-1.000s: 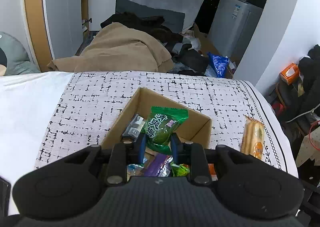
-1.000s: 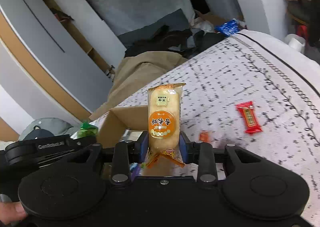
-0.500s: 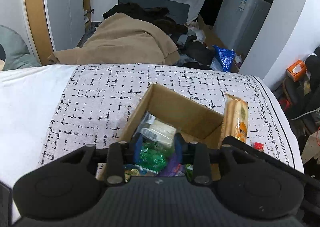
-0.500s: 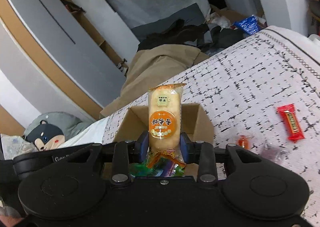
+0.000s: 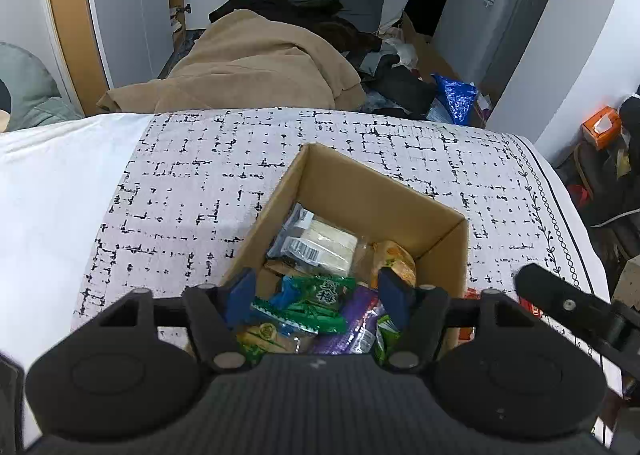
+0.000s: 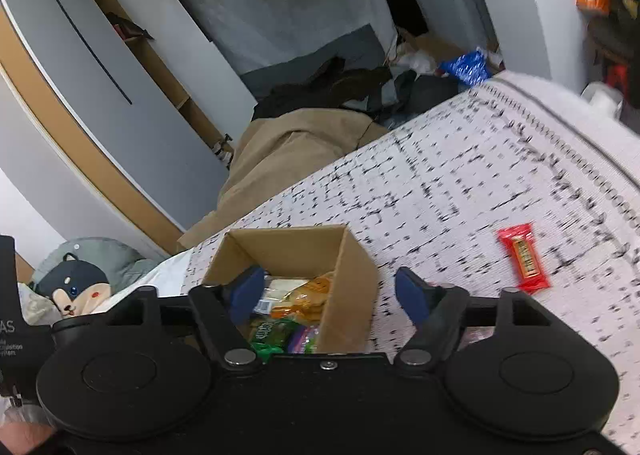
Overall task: Organize snacks
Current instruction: 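Withdraw both tools from the box back over the remaining snacks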
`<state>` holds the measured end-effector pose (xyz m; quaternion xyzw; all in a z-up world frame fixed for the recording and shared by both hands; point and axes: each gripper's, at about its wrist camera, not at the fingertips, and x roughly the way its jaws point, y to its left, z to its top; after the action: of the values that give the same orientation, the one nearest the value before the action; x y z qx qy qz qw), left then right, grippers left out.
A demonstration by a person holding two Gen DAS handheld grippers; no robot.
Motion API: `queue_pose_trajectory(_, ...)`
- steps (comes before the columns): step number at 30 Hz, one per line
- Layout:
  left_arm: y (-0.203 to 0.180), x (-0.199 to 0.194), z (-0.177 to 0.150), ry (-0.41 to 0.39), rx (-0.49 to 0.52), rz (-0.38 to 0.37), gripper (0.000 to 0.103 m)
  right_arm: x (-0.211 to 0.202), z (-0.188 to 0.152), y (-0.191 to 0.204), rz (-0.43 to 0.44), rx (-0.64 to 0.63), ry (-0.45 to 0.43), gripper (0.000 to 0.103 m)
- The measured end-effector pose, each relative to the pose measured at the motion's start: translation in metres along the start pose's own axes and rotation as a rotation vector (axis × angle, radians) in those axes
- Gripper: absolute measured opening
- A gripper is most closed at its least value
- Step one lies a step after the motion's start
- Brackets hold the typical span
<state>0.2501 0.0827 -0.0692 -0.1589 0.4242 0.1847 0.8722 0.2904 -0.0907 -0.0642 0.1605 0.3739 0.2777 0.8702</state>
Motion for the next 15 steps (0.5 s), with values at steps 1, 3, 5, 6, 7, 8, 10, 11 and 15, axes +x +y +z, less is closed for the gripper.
queue_pose_trajectory(1,-0.001,-0.001,0.000,0.002,-0.002,-0.004,0.074,-0.004,0.000,0.000,-0.003,-0.013,-0.010,0.080)
queue_pose_trajectory(3,-0.003,-0.004,-0.002,0.001,-0.005,-0.010,0.080,-0.014,0.001,-0.002,0.002,-0.031,-0.027,0.085)
queue_pose_trajectory(5,-0.006,-0.008,-0.004,-0.009,-0.002,-0.011,0.084,-0.023,0.002,-0.005,0.010,-0.032,-0.039,0.089)
queue_pose_trajectory(6,-0.007,-0.010,-0.005,-0.013,-0.001,-0.017,0.088,-0.026,0.003,-0.006,0.010,-0.032,-0.040,0.089)
queue_pose_trajectory(7,-0.007,-0.011,-0.006,-0.015,-0.004,-0.020,0.094,-0.030,0.003,-0.008,0.009,-0.032,-0.043,0.089)
queue_pose_trajectory(8,-0.007,-0.013,-0.007,-0.018,-0.007,-0.023,0.095,-0.033,0.004,-0.009,0.004,-0.036,-0.049,0.089)
queue_pose_trajectory(10,-0.009,-0.017,-0.009,-0.022,-0.009,-0.033,0.099,-0.041,0.004,-0.010,-0.008,-0.049,-0.060,0.092)
queue_pose_trajectory(11,-0.010,-0.019,-0.010,-0.024,-0.009,-0.038,0.101,-0.046,0.004,-0.011,-0.015,-0.052,-0.061,0.094)
queue_pose_trajectory(15,-0.017,-0.027,-0.014,-0.033,-0.002,-0.052,0.103,-0.062,0.003,-0.014,-0.030,-0.077,-0.077,0.100)
